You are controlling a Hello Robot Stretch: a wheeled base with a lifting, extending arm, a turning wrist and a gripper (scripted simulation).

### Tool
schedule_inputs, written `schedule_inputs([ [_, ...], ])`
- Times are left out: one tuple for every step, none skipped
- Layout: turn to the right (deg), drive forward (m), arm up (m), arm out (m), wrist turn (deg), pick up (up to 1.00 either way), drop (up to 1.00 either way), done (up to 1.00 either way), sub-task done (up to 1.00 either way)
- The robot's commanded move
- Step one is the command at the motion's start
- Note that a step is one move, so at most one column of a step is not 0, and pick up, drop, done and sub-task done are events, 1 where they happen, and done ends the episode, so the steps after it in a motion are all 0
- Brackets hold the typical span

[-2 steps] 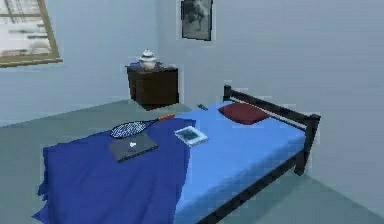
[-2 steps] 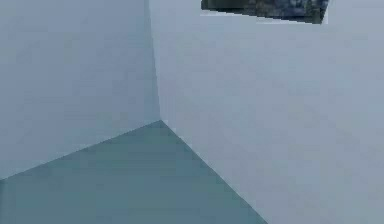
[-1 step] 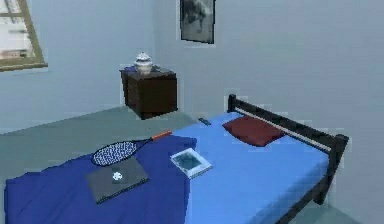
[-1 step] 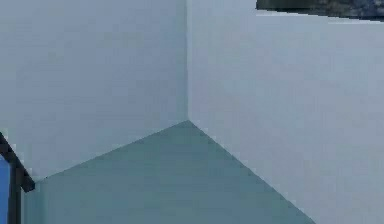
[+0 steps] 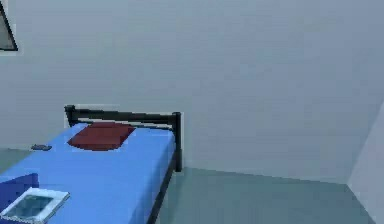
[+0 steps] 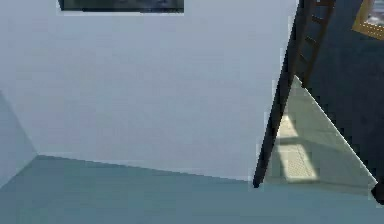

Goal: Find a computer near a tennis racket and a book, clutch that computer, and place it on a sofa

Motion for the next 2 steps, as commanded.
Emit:
schedule_inputs([
  [45.0,0.00,0.00,0.00,0.0,0.00,0.00,0.00,0.00],
  [45.0,0.00,0.00,0.00,0.0,0.00,0.00,0.00,0.00],
])
